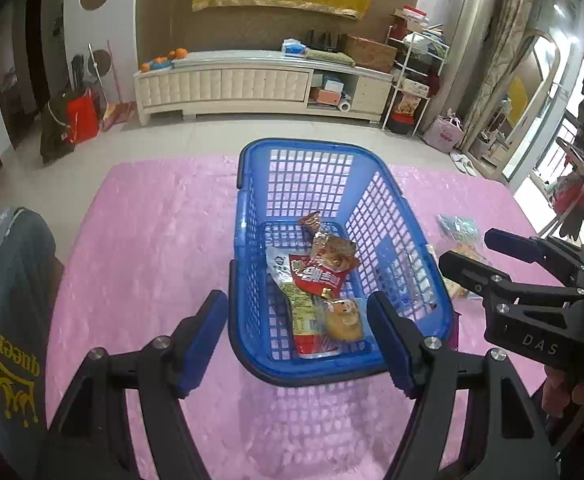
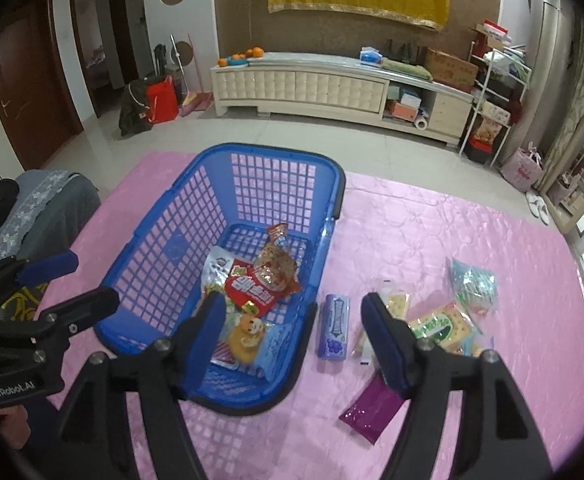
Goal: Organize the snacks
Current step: 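Withdraw both tools from the basket toward the remaining snacks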
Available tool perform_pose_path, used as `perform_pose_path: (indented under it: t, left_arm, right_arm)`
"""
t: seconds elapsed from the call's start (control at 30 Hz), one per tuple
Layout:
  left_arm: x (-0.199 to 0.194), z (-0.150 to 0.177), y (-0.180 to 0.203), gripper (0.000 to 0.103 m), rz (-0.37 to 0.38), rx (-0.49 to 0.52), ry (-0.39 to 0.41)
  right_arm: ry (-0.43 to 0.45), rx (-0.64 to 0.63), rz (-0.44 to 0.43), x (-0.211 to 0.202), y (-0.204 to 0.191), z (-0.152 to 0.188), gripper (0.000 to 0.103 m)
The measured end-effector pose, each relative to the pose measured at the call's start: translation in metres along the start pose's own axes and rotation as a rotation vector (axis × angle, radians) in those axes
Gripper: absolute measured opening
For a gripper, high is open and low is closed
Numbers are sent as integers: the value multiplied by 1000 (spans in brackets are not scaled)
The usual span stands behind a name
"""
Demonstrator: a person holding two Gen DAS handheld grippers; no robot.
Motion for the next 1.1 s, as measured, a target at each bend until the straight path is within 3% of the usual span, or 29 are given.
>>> perform_pose_path:
  t: [0.17, 0.23, 0.57, 0.73, 1.1]
  left_arm:
    - [-12, 8, 14, 70, -9, 29, 15]
    - [-17, 11, 21, 80, -11, 35, 27]
    - [-24, 25, 66, 82, -1, 108, 54]
    - [-20, 37, 96, 82, 16, 151, 44]
    - [9, 67, 163, 82, 87, 229, -40]
  right_arm:
    - [16, 13, -17, -15, 4, 10, 74]
    - [19, 19, -29, -20, 7, 15, 74]
    - [49, 42, -27, -53, 42, 46, 75]
    - [37, 76, 4, -60, 71, 72, 82]
    - [-23, 171, 41, -60, 129, 128, 83]
Point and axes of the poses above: each gripper's, at about its wrist camera, not at the fingertips, and x roughly the way its jaws point, y to its right, z to its underside, the point moved 2 cm from there along x, roughly the way its jaws point, and after that the axes turned 15 degrees about -x, right-handed, at the moved point
